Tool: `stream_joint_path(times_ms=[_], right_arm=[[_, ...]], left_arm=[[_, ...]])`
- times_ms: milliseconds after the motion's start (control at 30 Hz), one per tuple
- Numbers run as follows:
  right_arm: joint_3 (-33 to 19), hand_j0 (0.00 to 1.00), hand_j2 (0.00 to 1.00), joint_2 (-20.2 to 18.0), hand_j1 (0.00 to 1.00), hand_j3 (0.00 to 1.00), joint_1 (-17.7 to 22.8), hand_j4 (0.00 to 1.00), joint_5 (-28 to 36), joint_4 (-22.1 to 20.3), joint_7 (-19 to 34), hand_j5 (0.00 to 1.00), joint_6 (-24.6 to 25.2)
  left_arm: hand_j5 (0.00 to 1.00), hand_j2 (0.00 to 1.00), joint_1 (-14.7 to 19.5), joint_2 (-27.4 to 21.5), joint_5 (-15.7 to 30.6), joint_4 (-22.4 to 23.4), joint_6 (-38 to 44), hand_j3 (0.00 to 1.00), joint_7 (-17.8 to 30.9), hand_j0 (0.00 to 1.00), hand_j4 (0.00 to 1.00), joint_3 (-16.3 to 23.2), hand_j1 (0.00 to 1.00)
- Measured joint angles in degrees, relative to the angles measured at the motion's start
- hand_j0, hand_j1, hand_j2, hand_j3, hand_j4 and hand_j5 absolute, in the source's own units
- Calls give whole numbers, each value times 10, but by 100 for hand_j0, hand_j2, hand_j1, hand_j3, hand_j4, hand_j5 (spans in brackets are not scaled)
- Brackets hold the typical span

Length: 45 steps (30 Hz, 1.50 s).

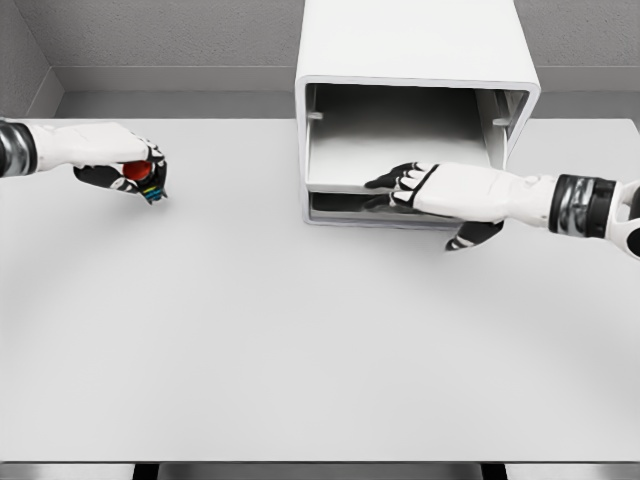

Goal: Slide open multi-storey tabletop storage cabinets and put open load switch and slide close multi-storey tabletop storage cabinets

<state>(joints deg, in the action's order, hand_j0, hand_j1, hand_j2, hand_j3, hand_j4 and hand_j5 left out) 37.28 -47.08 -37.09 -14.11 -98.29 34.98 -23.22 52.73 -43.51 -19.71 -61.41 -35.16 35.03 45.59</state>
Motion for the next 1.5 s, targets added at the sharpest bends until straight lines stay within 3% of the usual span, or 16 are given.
stream_joint_path(times_ms=[767, 1267, 1500], right_arm=[[-33, 100, 100, -34, 100, 100, 45, 100, -1, -22, 0, 100, -110], [-62, 100, 100, -38, 100, 100, 47, 100, 0, -23, 0, 100, -119], [-89, 100, 100, -38, 100, 100, 59, 100, 4, -24, 0, 100, -119]], left_arm=[[44, 44, -18, -51, 29, -63, 0, 44, 0, 44, 44, 1, 44], [44, 44, -21, -64, 43, -95, 0, 44, 0, 44, 44, 3, 44], [45, 45, -20, -78, 71, -168, 0, 45, 0, 45, 45, 3, 45]])
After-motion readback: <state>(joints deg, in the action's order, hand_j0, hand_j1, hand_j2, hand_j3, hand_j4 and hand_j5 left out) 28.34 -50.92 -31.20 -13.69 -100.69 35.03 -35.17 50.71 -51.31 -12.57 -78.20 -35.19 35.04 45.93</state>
